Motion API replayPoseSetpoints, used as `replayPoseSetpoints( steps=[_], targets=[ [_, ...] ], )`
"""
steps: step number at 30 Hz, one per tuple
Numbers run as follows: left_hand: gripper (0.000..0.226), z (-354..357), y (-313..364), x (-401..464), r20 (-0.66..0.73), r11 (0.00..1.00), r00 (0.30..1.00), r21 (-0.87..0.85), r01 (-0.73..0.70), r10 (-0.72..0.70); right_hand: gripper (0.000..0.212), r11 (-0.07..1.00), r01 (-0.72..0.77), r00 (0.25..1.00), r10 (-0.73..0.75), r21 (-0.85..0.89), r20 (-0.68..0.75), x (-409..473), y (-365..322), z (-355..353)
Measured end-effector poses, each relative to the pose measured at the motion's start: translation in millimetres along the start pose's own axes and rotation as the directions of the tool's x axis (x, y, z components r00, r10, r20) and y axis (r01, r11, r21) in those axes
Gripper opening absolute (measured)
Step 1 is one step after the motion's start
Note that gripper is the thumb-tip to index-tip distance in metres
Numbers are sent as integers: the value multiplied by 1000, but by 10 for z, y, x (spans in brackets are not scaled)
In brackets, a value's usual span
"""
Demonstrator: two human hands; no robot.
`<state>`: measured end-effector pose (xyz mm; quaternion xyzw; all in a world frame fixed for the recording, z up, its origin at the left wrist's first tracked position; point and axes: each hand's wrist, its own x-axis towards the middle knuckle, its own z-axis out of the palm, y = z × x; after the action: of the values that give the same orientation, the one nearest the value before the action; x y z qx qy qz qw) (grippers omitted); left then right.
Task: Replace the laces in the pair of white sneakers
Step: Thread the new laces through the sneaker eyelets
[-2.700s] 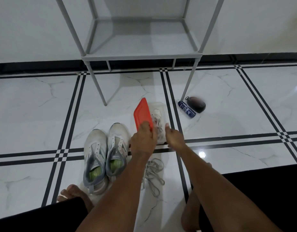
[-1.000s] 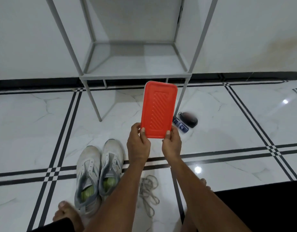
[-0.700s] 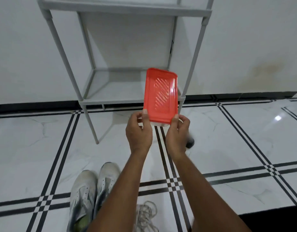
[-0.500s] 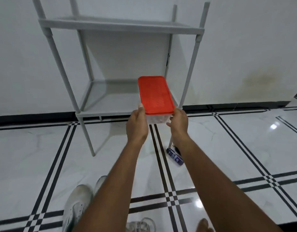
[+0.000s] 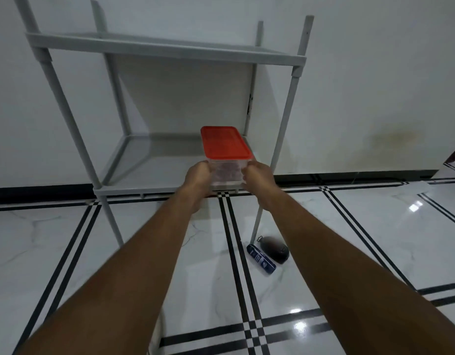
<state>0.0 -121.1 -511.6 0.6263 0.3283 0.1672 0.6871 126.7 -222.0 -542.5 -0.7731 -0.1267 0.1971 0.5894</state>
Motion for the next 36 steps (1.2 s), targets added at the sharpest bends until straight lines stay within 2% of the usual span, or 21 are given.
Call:
replayPoseSetpoints(
  steps=[2, 4, 6, 8, 11, 15, 18, 23, 28, 30, 31, 33, 34, 35, 36],
  targets=[
    [15, 10, -13, 68, 6, 998, 1000, 57, 4, -5, 24, 995, 17, 999, -14, -98, 33, 15, 3, 37],
    [28, 27, -49, 93, -13, 993, 1000, 116, 13, -12, 27, 997, 7, 1000, -5, -74, 27, 1, 8, 69],
    [28, 34, -85, 77, -61, 992, 998, 126, -3, 10, 40, 999, 10, 1000, -11, -40, -29, -43, 23, 82],
    [18, 23, -139, 2, -85, 995, 996, 97, -28, 36, 29, 999, 43, 997, -43, 6, -63, -128, 42, 91],
    [17, -14, -180, -203, -60, 998, 997, 27, -50, 52, 14, 991, 74, 994, -65, 109, -83, -332, 49, 107],
    [13, -99, -247, -532, -50, 997, 995, 5, -82, 82, 12, 976, 126, 991, -115, 177, -70, -741, 56, 211],
    [16, -204, -341, -788, -22, 996, 996, -14, -90, 90, 11, 976, 107, 994, -99, 191, -53, -1076, 88, 348],
    [17, -607, -834, -1257, -9, 1000, 1000, -7, 28, -28, 9, 973, -28, 1000, 27, 228, 8, -1659, 512, 670],
    [16, -1223, -1730, -1600, -139, 972, 970, 99, 214, -199, 14, 980, -194, 975, 187, 50, 118, -2143, 1268, 1070],
    [17, -1448, -2163, -1685, -208, 923, 954, 273, 270, -218, 21, 973, -215, 957, 227, -85, 181, -2306, 1581, 1222],
    [19, -1546, -2384, -1730, -249, 859, 944, 410, 306, -217, 24, 965, -206, 947, 239, -162, 216, -2389, 1723, 1288],
    [31, -1729, -2758, -1857, -329, 618, 929, 699, 360, -170, 28, 934, -154, 918, 256, -323, 302, -2553, 1957, 1425],
    [36, -1817, -2924, -1919, -360, 508, 923, 775, 376, -133, 29, 911, -108, 902, 258, -399, 346, -2621, 2076, 1519],
    [41, -1876, -3014, -1997, -375, 445, 919, 807, 387, -119, 31, 887, -56, 884, 258, -459, 390, -2683, 2154, 1583],
    [46, -1927, -3099, -2062, -380, 424, 915, 812, 400, -135, 38, 866, -22, 861, 270, -500, 431, -2744, 2227, 1649]
  ],
)
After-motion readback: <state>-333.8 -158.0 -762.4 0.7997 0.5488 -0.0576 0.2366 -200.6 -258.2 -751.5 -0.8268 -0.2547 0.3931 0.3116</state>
